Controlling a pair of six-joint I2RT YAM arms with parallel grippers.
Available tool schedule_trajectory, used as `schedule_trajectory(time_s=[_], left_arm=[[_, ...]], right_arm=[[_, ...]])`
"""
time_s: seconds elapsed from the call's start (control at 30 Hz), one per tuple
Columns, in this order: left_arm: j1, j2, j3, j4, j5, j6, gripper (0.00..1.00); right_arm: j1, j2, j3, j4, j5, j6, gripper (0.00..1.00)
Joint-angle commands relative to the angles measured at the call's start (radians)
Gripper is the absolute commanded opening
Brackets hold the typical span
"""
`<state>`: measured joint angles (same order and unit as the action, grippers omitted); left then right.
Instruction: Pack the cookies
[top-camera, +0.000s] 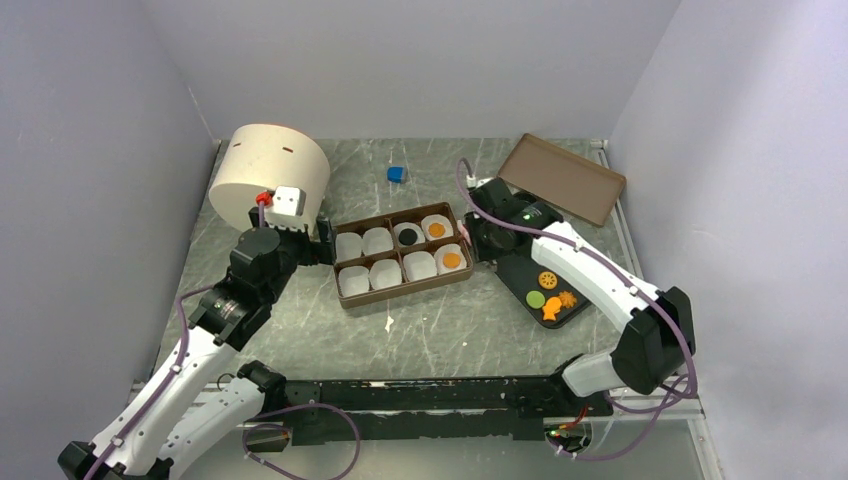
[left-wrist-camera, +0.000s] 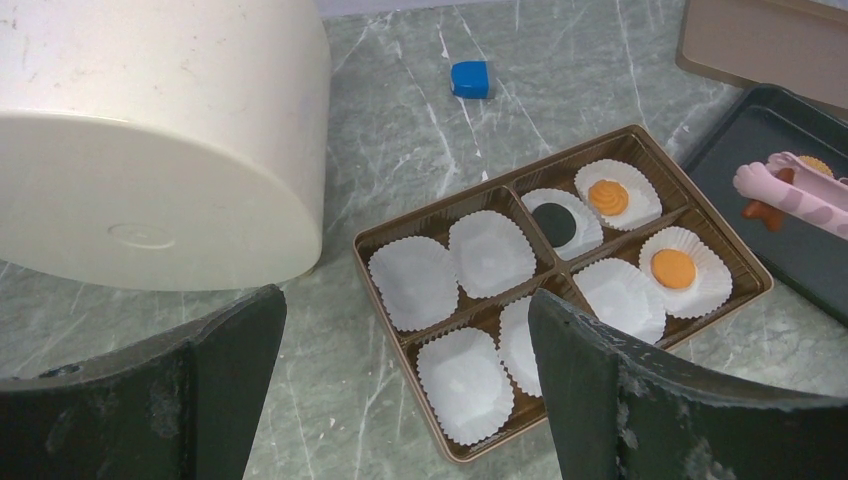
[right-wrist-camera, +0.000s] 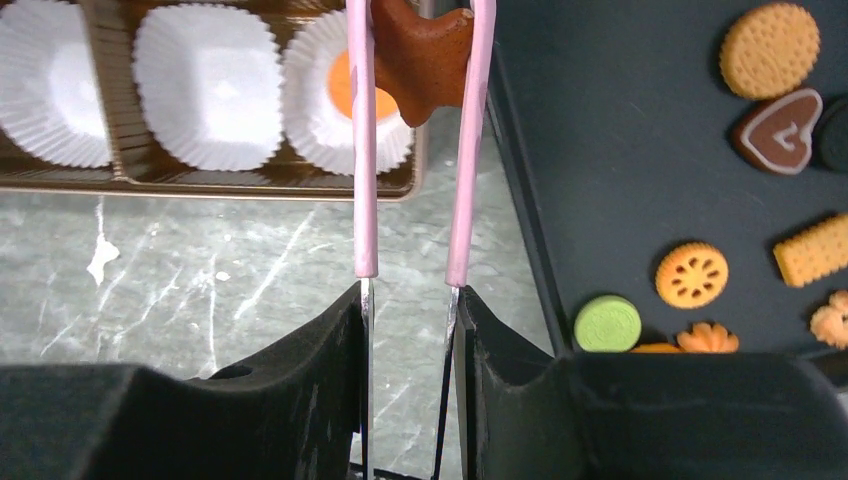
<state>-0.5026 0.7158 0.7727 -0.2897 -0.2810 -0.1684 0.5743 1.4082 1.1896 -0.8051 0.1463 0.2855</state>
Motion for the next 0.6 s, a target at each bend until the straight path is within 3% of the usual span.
schedule_trajectory(time_s=[0.0,0.57], left_arm=[[0.006,0.001,0.013,0.040,0.013,0.030,0.96],[0.006,-0.008,0.010,0.041,0.017,0.029,0.96]], right_arm=[[0.065,0.020,0.062,0.076,-0.011,-0.029,0.24],[0.212,0.155,0.073,0.155,-0.099,-0.029,0.25]])
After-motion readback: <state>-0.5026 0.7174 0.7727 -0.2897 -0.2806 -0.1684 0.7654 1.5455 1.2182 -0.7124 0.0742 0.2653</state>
